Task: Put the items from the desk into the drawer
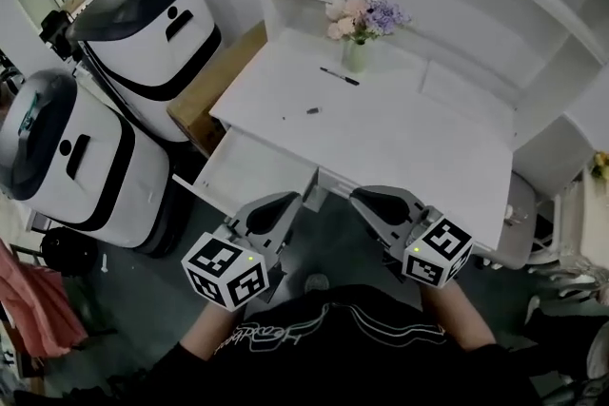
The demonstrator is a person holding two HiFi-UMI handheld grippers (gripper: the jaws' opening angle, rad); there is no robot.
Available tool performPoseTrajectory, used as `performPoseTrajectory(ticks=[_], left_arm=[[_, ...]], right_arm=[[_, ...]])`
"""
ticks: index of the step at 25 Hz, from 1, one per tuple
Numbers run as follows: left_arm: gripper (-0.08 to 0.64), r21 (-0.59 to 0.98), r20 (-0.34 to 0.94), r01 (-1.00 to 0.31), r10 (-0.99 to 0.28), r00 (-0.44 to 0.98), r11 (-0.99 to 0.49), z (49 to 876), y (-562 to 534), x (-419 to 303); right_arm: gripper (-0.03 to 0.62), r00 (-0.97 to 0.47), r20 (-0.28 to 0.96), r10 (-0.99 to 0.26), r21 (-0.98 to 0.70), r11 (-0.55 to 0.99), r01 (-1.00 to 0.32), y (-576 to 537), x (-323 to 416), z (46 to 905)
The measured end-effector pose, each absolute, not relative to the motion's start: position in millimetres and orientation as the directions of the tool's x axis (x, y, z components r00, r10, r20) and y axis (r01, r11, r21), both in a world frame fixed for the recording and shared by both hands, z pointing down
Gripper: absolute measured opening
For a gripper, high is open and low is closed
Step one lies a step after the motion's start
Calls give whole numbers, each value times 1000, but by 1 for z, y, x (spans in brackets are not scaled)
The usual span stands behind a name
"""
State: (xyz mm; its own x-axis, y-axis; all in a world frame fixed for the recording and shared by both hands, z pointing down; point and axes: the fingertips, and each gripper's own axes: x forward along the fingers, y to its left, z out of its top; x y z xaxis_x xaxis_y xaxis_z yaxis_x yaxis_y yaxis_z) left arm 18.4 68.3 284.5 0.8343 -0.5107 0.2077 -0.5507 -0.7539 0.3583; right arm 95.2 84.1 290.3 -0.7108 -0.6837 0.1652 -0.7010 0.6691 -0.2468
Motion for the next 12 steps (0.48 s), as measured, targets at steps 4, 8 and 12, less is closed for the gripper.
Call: performPoseTrajectory(ticks=[4,8,12], left_arm=[[20,362,220,-551,-506,834,-752,293,22,21],[20,386,232,-550,-499,835,-741,306,-7,24],[20,398,242,-555,-501,831,-730,315,-33,29]], right_arm=[[57,-675,197,-711,-238,633,-737,33,107,296],[57,-636,233,-736,-234,592,-771,-6,122,311],[58,-602,266,-753,-201,568,-798,-41,141,325]])
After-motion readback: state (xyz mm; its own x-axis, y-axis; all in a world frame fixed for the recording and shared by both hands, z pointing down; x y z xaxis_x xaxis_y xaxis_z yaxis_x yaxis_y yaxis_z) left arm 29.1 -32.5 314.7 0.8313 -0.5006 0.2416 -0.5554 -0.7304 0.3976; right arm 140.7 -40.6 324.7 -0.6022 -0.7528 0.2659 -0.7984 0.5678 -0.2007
